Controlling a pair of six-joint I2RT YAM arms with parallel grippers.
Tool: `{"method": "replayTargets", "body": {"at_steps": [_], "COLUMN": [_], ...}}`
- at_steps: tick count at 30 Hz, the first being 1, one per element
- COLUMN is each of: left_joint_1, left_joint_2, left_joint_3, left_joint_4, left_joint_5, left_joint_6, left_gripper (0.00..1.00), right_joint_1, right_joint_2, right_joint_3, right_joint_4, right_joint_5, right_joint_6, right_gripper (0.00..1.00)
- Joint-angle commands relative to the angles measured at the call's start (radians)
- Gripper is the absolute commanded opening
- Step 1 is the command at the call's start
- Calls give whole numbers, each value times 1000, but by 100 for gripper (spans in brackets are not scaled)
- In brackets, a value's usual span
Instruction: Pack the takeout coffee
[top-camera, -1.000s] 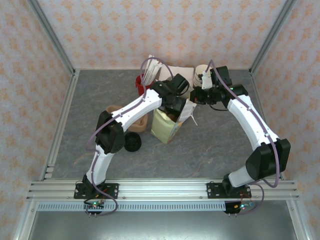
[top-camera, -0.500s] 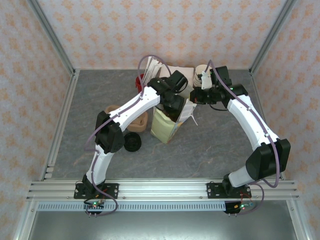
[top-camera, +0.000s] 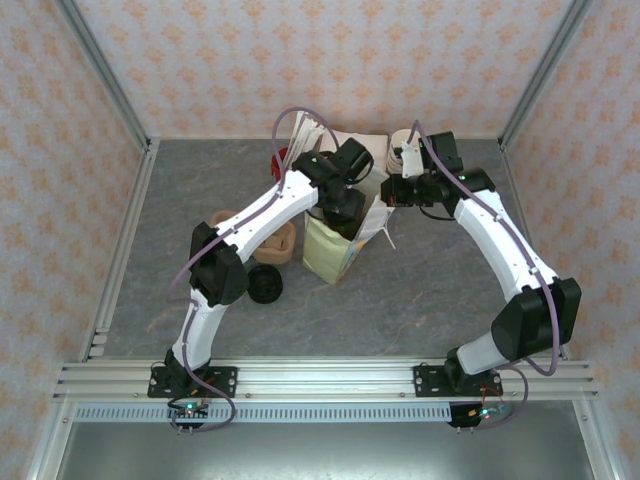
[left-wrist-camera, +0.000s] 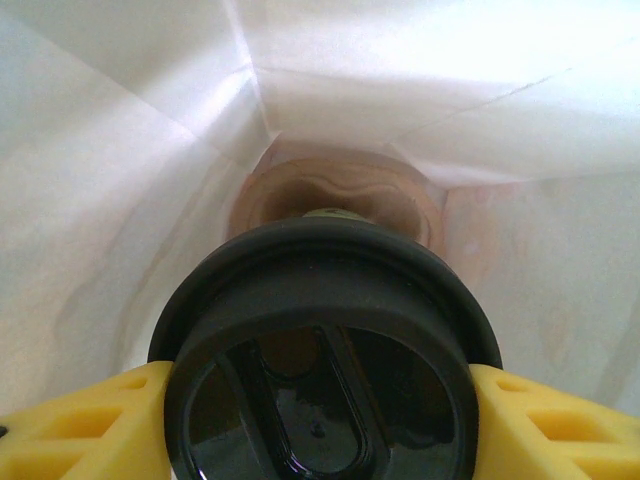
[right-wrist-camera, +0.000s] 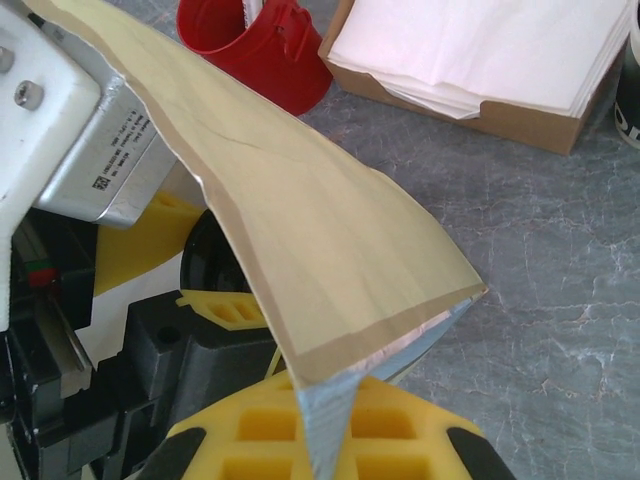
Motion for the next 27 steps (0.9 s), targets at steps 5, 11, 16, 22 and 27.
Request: {"method": "replayTargets", "body": {"at_steps": [5,11,16,22,27], "left_joint_1": [12,12,11,8,1], "left_joint_2": [5,74,87,92,104], "left_joint_3": [48,113,115,117,118], "left_joint_4": [-50,-85,-90,-86,-96], "left_joint_5": [-7,23,21,8,-6], "left_joint_6": [-11,-26,-33,-27,-8], "left_gripper": [61,61,62,62,62], "right_joint_1": [15,25,35,36,35], "right_joint_2": [-71,-71,-81,-95,-94], "right_joint_3": [-38,-42,-61,-91,-100], "right_joint_4": [76,73,76,77,74], "right_joint_5": [32,16,5,-13,-15], "right_joint_6": [-73,-86,-93,-104,-121], "right_gripper": [0,0,0,0,0]}}
